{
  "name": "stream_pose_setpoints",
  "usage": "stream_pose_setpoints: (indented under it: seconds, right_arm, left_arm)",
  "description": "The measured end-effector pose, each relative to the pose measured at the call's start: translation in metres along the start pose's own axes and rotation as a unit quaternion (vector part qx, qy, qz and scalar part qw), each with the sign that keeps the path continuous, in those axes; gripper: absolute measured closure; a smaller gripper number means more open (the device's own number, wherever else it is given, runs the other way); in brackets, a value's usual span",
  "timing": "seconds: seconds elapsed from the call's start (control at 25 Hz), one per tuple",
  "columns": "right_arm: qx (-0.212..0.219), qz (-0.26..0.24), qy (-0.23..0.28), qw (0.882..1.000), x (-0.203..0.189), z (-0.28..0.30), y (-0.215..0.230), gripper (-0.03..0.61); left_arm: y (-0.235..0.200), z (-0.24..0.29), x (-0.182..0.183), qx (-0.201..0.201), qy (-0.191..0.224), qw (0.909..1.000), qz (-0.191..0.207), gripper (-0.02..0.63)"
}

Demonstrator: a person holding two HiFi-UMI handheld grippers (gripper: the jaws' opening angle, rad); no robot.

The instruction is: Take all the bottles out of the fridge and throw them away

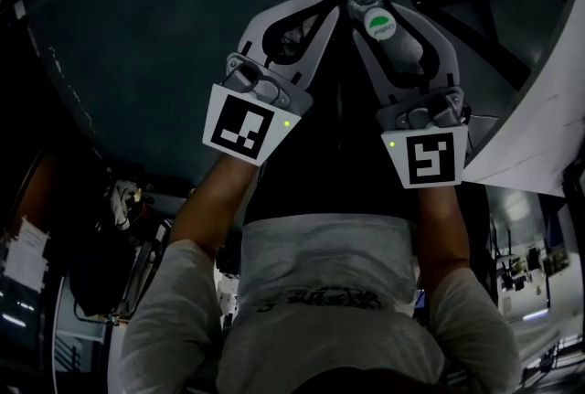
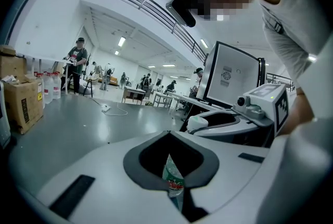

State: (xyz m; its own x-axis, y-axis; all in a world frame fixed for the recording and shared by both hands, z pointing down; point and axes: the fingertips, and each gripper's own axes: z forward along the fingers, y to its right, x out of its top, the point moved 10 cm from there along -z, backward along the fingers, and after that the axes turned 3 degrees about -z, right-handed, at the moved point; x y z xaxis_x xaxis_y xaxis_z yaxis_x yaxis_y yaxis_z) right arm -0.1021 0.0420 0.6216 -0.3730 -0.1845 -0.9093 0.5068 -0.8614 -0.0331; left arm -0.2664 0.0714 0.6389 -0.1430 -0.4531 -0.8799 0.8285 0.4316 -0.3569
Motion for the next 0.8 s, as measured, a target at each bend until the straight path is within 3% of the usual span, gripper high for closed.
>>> stream_pose_setpoints:
  seconds: [0.8]
  right_arm:
    - [0.01, -0.008, -0.034, 0.999, -0.13, 0.04, 0.003, 0.413]
  left_arm:
    - [-0.043, 0.033, -0.098, -0.015, -0.021, 0.9994, 0.021, 0.6]
